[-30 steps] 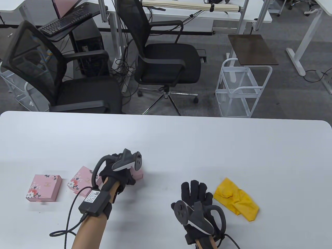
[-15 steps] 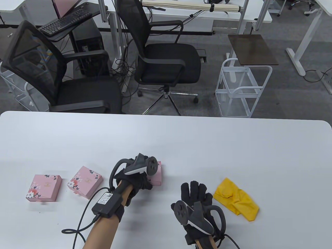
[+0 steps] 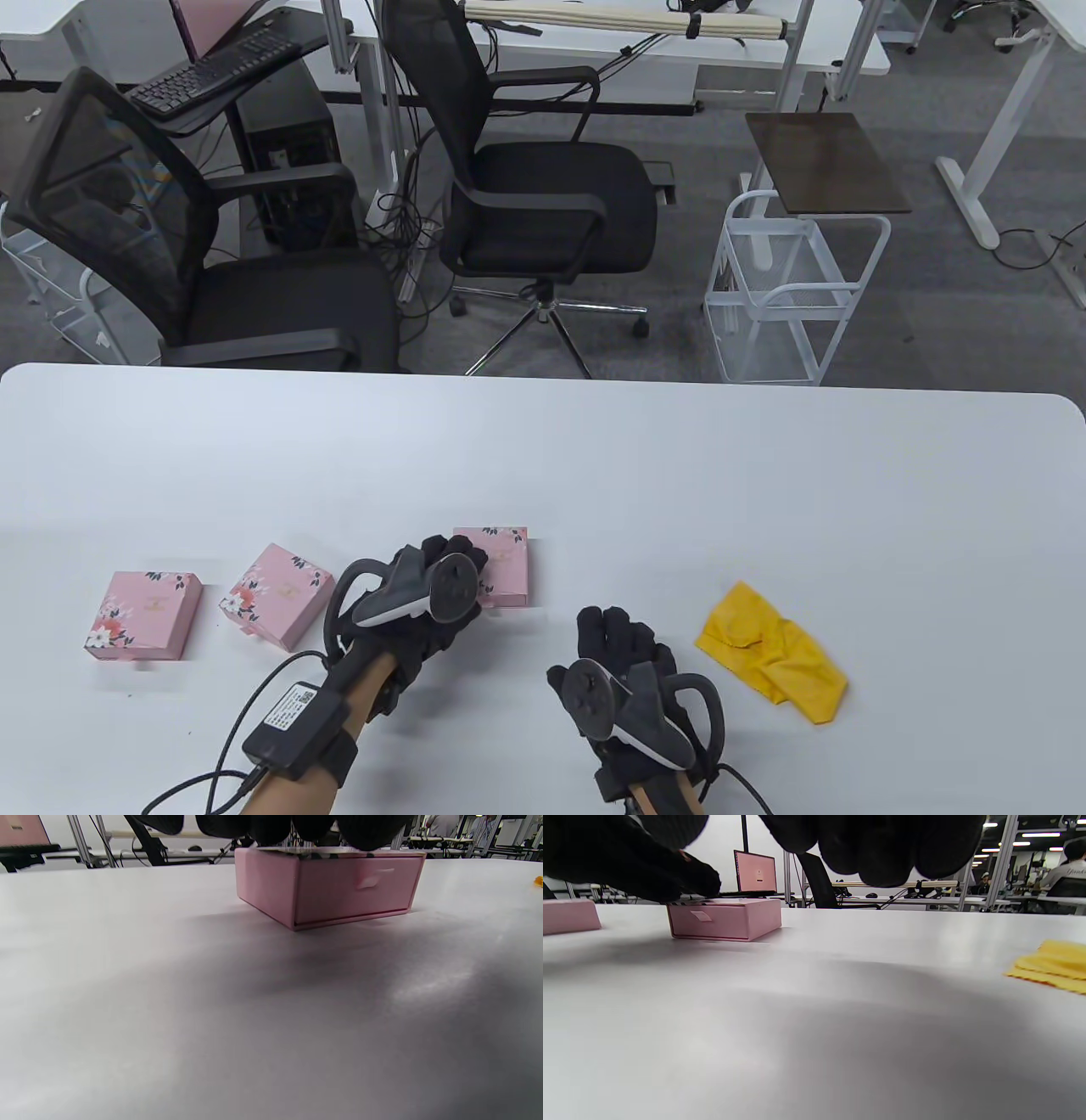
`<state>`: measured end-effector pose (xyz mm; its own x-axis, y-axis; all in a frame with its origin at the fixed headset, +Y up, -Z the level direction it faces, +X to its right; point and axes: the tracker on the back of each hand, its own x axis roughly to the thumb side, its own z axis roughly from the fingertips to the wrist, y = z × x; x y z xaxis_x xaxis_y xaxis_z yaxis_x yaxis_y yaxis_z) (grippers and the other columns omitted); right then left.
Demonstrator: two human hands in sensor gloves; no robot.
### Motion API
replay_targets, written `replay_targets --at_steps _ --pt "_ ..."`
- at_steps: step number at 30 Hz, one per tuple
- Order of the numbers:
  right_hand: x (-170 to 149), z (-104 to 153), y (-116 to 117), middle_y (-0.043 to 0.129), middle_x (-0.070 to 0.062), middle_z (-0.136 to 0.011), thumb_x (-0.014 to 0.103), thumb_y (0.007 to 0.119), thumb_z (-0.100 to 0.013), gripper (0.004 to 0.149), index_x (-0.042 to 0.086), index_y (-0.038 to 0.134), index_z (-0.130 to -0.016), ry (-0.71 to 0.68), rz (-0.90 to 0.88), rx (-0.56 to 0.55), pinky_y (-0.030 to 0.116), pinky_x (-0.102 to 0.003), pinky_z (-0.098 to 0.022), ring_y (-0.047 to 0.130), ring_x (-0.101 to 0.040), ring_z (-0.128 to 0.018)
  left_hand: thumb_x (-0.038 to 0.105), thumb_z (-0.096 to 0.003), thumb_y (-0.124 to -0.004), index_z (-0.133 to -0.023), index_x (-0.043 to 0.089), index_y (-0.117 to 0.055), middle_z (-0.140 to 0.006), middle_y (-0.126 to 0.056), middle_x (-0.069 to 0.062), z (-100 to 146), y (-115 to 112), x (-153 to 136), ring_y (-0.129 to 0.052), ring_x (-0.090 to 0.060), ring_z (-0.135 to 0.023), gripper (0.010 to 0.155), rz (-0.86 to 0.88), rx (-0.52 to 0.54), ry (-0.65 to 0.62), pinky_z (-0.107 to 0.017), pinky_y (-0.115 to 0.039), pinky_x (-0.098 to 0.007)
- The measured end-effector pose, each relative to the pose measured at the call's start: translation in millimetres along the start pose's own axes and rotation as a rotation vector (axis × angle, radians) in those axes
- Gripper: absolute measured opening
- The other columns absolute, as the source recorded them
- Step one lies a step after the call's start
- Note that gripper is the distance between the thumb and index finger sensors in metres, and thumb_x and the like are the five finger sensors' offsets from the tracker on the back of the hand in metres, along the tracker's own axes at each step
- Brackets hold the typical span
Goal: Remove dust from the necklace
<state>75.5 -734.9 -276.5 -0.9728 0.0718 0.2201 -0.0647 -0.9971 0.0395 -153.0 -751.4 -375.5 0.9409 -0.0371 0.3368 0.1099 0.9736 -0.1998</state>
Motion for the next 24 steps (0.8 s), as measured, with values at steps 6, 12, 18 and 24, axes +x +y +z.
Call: replay_targets --at_steps 6,12,18,24 --pt "3.9 -9.9 -4.4 0.072 -0.024 -0.105 0.048 0.061 -0.065 0.061 0.007 0.057 -0.111 0.033 -0.061 0.032 0.071 -0.058 -0.064 0.084 -0.047 -0.082 0.037 -0.0611 -0.060 -0.113 0.033 -0.042 -0.124 -0.041 0.003 1.1 -7.1 1.2 -0.048 -0.025 -0.114 0.055 0.061 -0.006 0.035 -0.082 -0.049 -0.052" --pt "21.8 -42.6 6.7 0.084 -0.022 -0.091 0.043 0.064 -0.066 0.054 0.005 0.067 -0.104 0.140 -0.403 0.161 0.079 -0.051 -0.054 0.094 -0.040 -0.066 0.034 -0.0615 -0.059 -0.112 0.033 -0.036 -0.124 -0.035 0.003 0.9 -11.8 1.1 -0.047 -0.024 -0.114 0.056 0.037 -0.013 0.029 -0.082 -0.050 -0.052" --pt "38.9 -75.7 28.1 0.090 -0.022 -0.083 0.041 0.066 -0.066 0.052 0.001 0.073 -0.099 0.293 -0.633 0.231 0.083 -0.046 -0.047 0.097 -0.035 -0.056 0.033 -0.0616 -0.059 -0.111 0.034 -0.035 -0.123 -0.034 0.006 -4.7 -12.7 0.5 -0.050 -0.023 -0.114 0.055 0.067 -0.006 0.023 -0.082 -0.052 -0.051" --pt "40.6 -90.9 42.5 0.096 -0.016 -0.070 0.043 0.068 -0.066 0.053 -0.001 0.082 -0.091 0.433 -0.702 0.189 0.087 -0.040 -0.037 0.101 -0.027 -0.044 0.032 -0.0619 -0.059 -0.111 0.035 -0.035 -0.123 -0.033 0.007 -6.5 -13.2 -0.1 -0.053 -0.023 -0.113 0.055 0.084 -0.018 0.027 -0.081 -0.054 -0.051"
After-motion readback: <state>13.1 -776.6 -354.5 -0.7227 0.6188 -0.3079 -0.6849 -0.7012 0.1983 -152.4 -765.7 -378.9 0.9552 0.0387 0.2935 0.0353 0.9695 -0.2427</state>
